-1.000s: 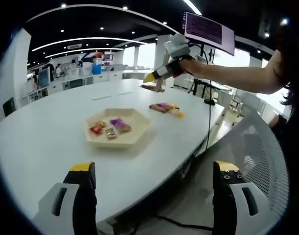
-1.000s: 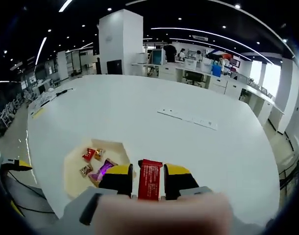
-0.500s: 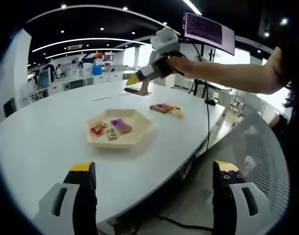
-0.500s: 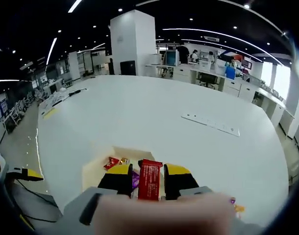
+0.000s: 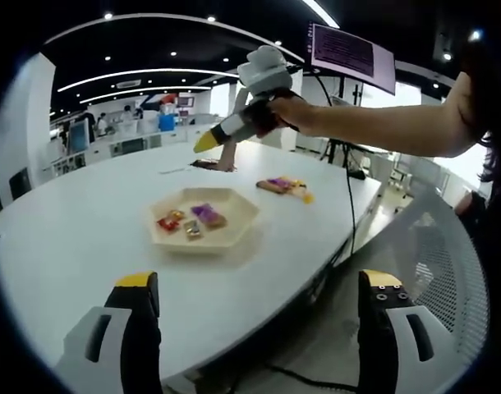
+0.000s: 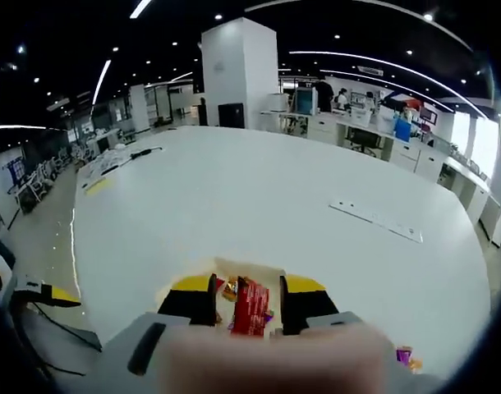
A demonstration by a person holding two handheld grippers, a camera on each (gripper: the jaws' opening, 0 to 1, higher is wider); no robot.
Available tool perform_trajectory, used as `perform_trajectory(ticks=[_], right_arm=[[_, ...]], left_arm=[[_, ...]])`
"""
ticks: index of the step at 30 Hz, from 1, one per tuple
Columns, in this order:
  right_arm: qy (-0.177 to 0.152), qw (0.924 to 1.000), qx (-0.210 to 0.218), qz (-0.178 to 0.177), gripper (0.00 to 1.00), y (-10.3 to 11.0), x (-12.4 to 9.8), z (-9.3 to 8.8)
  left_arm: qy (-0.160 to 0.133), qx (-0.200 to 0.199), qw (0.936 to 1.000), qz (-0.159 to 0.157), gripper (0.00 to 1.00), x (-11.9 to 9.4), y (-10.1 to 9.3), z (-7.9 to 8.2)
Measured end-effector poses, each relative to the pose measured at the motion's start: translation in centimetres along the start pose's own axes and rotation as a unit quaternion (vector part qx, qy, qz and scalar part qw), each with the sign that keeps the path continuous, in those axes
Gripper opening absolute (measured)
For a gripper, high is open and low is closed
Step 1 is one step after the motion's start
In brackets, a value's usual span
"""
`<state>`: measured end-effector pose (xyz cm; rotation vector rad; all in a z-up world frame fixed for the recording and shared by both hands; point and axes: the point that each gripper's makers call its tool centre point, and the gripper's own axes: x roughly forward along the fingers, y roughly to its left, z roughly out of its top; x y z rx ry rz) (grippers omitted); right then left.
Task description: Place the target food into the container with the food tongs after gripping and lifting it, then release it inside without dropping or visibly crushing the food.
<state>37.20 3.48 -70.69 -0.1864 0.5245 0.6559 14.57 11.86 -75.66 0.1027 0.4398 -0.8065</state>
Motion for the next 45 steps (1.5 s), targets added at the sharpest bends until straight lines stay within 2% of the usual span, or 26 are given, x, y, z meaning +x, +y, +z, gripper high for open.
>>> perform_trajectory(ticks=[1, 15, 22, 26, 33, 41, 45], right_arm=[[-0.004, 0.9999, -0.012, -0.007, 0.31, -0.3, -0.1, 0.2], [0.002, 0.9998, 0.005, -0.021, 0.3, -2.1, -2.0, -0.6], [0.005, 0.9993, 0.012, -0.034, 0.3, -3.3, -4.1, -1.8], [0.01, 0.9986, 0.02, -0.047, 0.3, -4.9, -5.5, -2.8], [0.021, 0.9956, 0.041, -0.082, 0.3, -9.0, -8.5, -5.8], [0.041, 0.9904, 0.074, -0.109, 0.3, -11.4, -10.5, -9.7], [0.045, 0.9875, 0.093, -0.119, 0.3, -12.3, -11.3, -11.0]], left_arm=[[0.0, 0.0, 1.0, -0.001, 0.98, 0.0, 0.0, 0.0], [0.008, 0.001, 0.9999, -0.009, 0.98, 0.1, -0.4, -0.2], [0.015, 0.001, 0.9998, -0.014, 0.98, 0.2, -0.6, -0.5], [0.019, 0.001, 0.9997, -0.014, 0.98, 0.3, -0.6, -0.6], [0.03, 0.005, 0.9994, -0.013, 0.98, 0.3, -0.5, -1.0], [0.034, 0.007, 0.9993, -0.015, 0.98, 0.4, -0.7, -1.2], [0.038, 0.008, 0.9991, -0.016, 0.98, 0.4, -0.7, -1.4]])
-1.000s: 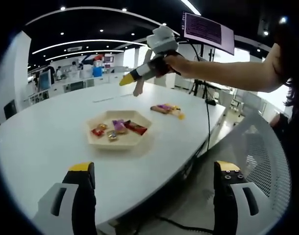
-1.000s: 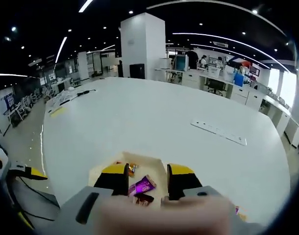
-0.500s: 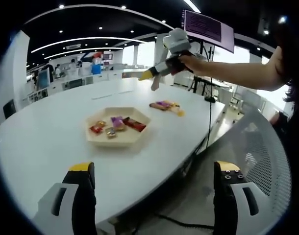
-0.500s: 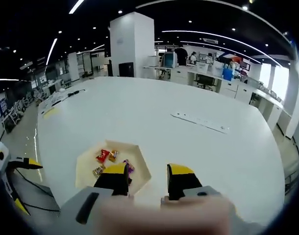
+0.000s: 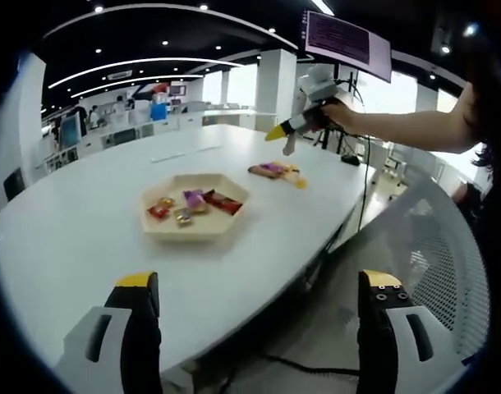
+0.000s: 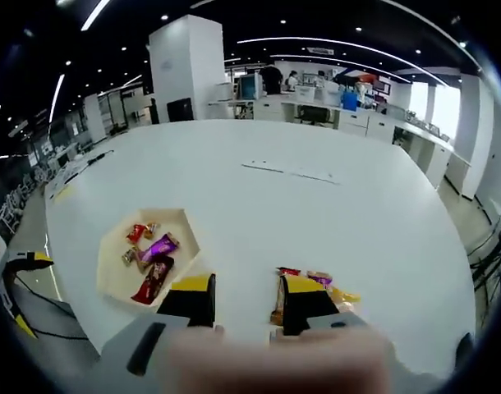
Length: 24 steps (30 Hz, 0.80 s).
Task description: Place the target food into the container with the food tongs after gripping and lifting it, then release it inside without dropping or visibly crushing the food.
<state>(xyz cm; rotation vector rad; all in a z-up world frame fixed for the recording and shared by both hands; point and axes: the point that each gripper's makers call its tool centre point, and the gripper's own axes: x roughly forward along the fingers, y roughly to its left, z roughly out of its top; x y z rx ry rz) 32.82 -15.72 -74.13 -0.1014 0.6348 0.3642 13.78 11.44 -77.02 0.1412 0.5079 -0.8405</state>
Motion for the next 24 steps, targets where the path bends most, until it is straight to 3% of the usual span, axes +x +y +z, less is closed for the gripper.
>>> perform_trajectory(ticks=[6, 18, 24], right_arm=[[0.008, 0.9997, 0.008, -0.022, 0.31, -2.0, -0.3, -1.2], [0.009, 0.996, 0.071, -0.053, 0.31, -5.7, -0.6, -3.8], [0.009, 0.9933, 0.103, -0.051, 0.31, -6.3, 0.1, -4.8]], left_arm=[[-0.003, -0.001, 1.0, -0.005, 0.99, 0.0, -0.2, 0.1], [-0.007, 0.002, 0.9999, -0.008, 0.99, 0.0, -0.2, 0.3], [-0.005, 0.0, 0.9999, -0.01, 0.99, 0.1, -0.1, 0.2]])
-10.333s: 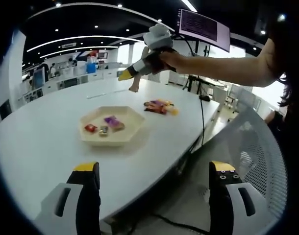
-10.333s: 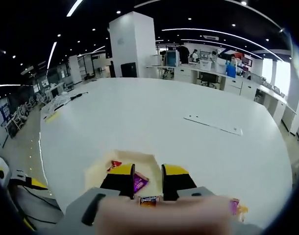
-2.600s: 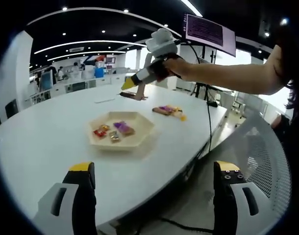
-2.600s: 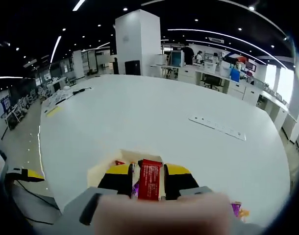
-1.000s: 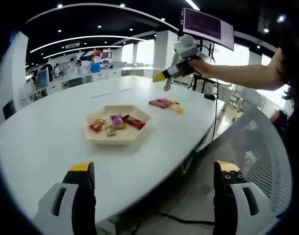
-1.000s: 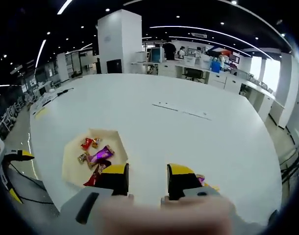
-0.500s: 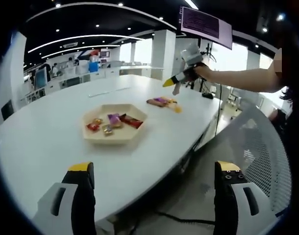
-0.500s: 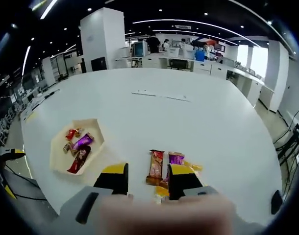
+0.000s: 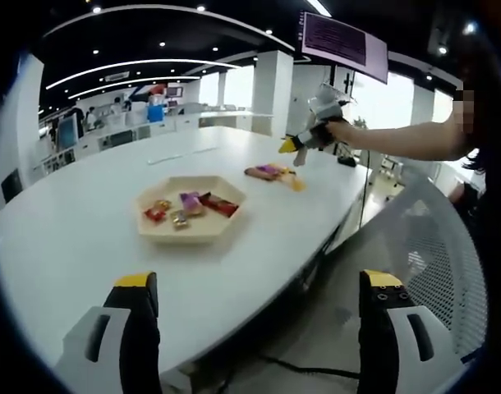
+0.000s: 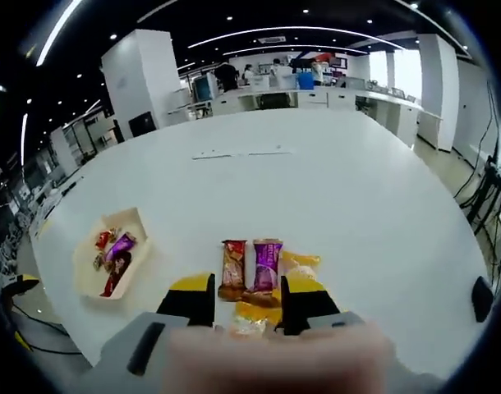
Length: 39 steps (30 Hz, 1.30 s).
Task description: Place the target food into the container with the food tongs after gripping and lifting it, then release it inside without dropping or visibly crushing the food.
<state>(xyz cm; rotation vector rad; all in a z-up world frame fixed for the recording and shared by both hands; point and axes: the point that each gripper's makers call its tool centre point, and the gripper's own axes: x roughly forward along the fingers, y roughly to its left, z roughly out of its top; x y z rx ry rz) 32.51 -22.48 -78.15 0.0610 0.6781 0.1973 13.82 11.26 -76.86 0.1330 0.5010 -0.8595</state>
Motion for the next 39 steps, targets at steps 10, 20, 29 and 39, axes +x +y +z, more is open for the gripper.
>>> perform_trajectory(ticks=[10, 20, 29, 39], right_arm=[[0.015, 0.9996, 0.024, -0.005, 0.31, 0.0, 1.7, -1.6], [0.014, 0.9989, 0.046, -0.005, 0.31, 0.1, 2.3, -1.7], [0.01, 0.9998, -0.014, -0.007, 0.32, 1.4, 2.7, -1.8], [0.017, 0.9974, -0.07, -0.01, 0.31, 2.5, 3.7, -2.2]], left_arm=[[0.003, -0.004, 1.0, 0.003, 0.99, 0.0, 0.2, -0.1], [0.007, -0.009, 0.9999, 0.002, 0.97, 0.0, 0.1, -0.3], [0.007, -0.01, 0.9999, 0.0, 0.97, 0.0, 0.0, -0.3], [0.008, -0.009, 0.9999, 0.001, 0.96, 0.1, 0.1, -0.3]])
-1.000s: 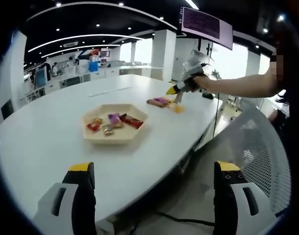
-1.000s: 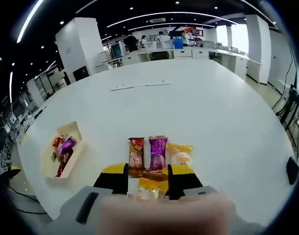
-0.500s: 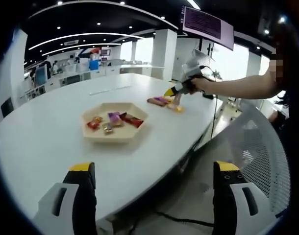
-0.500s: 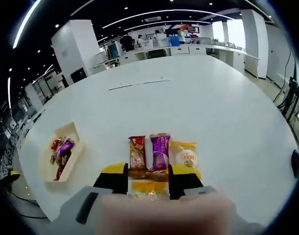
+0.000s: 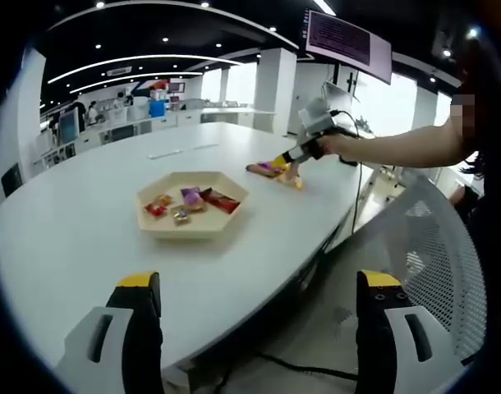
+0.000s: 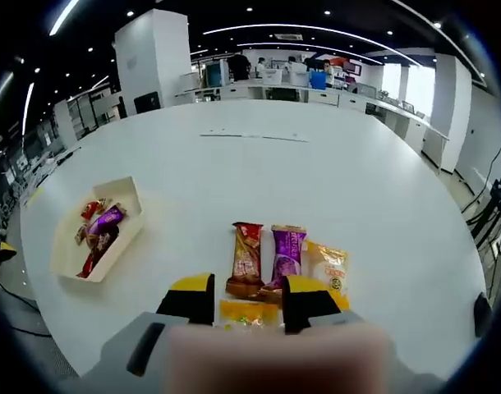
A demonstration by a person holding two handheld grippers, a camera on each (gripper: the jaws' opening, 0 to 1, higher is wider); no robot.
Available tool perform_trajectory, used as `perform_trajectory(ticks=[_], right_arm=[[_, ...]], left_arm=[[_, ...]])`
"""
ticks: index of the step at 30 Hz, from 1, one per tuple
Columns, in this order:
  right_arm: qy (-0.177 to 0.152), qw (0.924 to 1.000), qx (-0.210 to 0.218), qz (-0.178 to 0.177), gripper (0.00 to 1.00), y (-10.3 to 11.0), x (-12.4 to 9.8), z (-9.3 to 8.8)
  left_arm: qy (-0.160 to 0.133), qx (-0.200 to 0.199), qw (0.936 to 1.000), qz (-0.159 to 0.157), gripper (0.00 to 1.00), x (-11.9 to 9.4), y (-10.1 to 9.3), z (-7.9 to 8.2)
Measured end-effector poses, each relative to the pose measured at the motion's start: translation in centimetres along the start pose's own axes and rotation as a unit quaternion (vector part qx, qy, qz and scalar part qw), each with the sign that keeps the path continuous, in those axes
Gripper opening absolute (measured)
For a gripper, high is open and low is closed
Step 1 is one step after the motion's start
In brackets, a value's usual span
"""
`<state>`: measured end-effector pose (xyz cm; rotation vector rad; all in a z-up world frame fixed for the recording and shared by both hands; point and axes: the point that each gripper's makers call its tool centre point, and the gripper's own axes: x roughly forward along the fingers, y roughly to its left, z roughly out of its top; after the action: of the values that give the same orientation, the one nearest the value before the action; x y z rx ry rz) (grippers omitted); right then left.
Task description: Place the target food into the container with the food tongs after gripping and lifting it, then release it inside without dropping or visibly crushing the food.
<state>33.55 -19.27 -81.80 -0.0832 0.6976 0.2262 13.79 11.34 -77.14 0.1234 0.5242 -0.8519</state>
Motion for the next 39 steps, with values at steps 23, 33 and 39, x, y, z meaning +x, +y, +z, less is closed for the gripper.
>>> perform_trajectory(ticks=[23, 33, 39], right_arm=[[-0.001, 0.9999, 0.012, 0.0, 0.18, 0.1, 0.4, -0.1], [-0.017, 0.9998, -0.01, -0.006, 0.15, 1.1, -1.1, 0.4], [-0.021, 0.9997, 0.012, -0.007, 0.15, 0.3, -2.2, 0.8]], left_arm=[[0.002, 0.001, 1.0, 0.003, 0.95, 0.0, 0.1, -0.1], [-0.005, 0.005, 0.9999, 0.009, 0.95, -0.1, 0.2, 0.1], [-0.004, 0.006, 1.0, 0.007, 0.95, 0.0, 0.1, 0.1]])
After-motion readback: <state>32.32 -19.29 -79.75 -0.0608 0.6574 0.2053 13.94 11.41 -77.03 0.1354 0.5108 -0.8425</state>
